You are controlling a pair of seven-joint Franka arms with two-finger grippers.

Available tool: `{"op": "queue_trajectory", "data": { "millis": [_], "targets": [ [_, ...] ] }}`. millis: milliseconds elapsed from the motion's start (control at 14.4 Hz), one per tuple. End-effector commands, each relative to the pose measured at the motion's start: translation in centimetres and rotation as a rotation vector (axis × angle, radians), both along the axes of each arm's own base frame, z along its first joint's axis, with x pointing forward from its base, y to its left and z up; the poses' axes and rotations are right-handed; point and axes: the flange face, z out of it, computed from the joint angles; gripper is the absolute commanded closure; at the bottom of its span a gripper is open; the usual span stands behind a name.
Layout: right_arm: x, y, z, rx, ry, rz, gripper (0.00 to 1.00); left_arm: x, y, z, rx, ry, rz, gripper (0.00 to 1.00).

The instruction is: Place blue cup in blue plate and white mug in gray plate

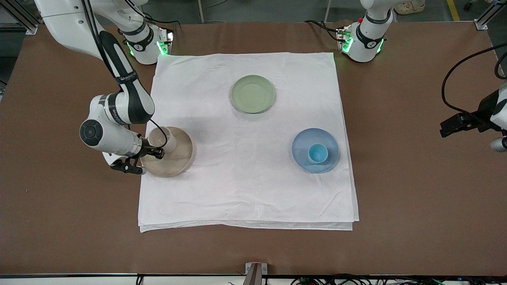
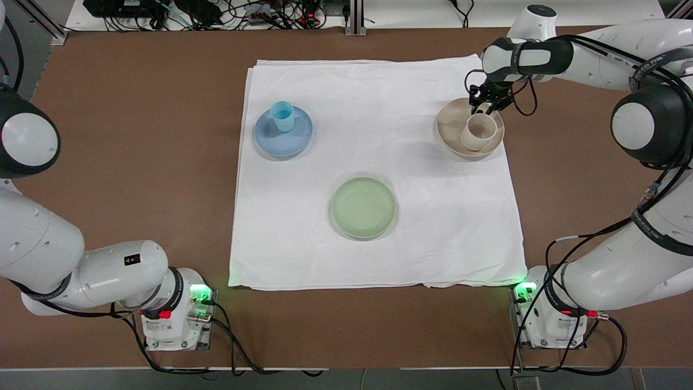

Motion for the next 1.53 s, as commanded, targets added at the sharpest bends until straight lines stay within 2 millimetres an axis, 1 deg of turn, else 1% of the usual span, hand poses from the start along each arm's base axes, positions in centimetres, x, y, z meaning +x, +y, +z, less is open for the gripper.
{"op": "queue_trajectory", "data": {
  "millis": [0,70,139,278,348,487,557,626,696,765,835,904,974,1043,1113,1183,1322,1461],
  "targets": [
    [1.2,-0.2,3.6,0.019,-0.024,-0.007,0.00,-3.9,0.4,1.4,-0.029,0.008,0.028,0.00],
    [2.3,-0.4,5.6,0.022,-0.015,0.001,0.00,-5.0,0.1,1.5,-0.044,0.016,0.031,0.00],
    [3.6,-1.7,8.1,0.012,-0.004,0.005,0.00,-5.8,-0.2,1.2,-0.050,0.029,0.029,0.00],
    [5.9,-6.4,13.5,-0.073,-0.001,0.084,0.00,-5.9,-0.5,1.1,-0.064,0.030,0.047,0.00],
    [6.4,-8.5,15.9,-0.078,0.014,0.127,0.00,-5.6,-0.6,1.0,-0.065,0.024,0.044,0.00],
    [6.7,-13.7,20.1,-0.058,0.030,0.175,0.00,-5.1,-0.9,0.9,-0.074,0.004,0.040,0.00],
    [6.5,-15.3,21.6,-0.050,0.043,0.201,0.00,-4.9,-1.4,0.6,-0.074,0.009,0.031,0.00],
    [6.2,-16.9,23.0,-0.048,0.058,0.207,0.00,-4.4,-1.9,-0.2,-0.072,0.023,0.021,0.00],
    [5.9,-17.8,24.5,-0.042,0.069,0.201,0.00,-4.4,-1.9,-0.3,-0.072,0.026,0.007,0.00],
    [5.7,-17.7,25.2,-0.045,0.085,0.203,0.00,-4.6,-2.0,-0.3,-0.073,0.034,-0.001,0.00],
    [5.7,-18.1,26.3,-0.048,0.078,0.197,0.00,-4.7,-2.5,-0.5,-0.071,0.043,-0.013,0.00],
    [5.8,-18.3,27.2,-0.051,0.062,0.193,0.00,-4.5,-3.7,-0.5,-0.064,0.036,-0.036,0.00],
    [5.8,-18.4,27.7,-0.054,0.053,0.191,0.00,-4.5,-3.7,-0.5,-0.057,0.033,-0.035,0.00],
    [5.9,-18.5,28.4,-0.059,0.034,0.192,0.00,-4.6,-3.2,-0.1,-0.057,0.028,-0.030,0.00],
    [6.1,-18.2,29.5,-0.059,0.014,0.188,0.00,-4.7,-2.9,-0.1,-0.058,0.029,-0.027,0.00],
    [6.0,-18.0,29.6,-0.047,0.013,0.184,0.00,-4.7,-2.8,0.0,-0.058,0.028,-0.026,0.00],
    [5.6,-17.9,29.4,-0.040,0.044,0.187,0.00,-4.9,-3.3,0.4,-0.057,0.025,-0.032,0.00],
    [5.3,-17.7,29.8,-0.051,0.048,0.193,0.00,-5.0,-3.7,0.4,-0.059,0.027,-0.040,0.00]
  ]
}}
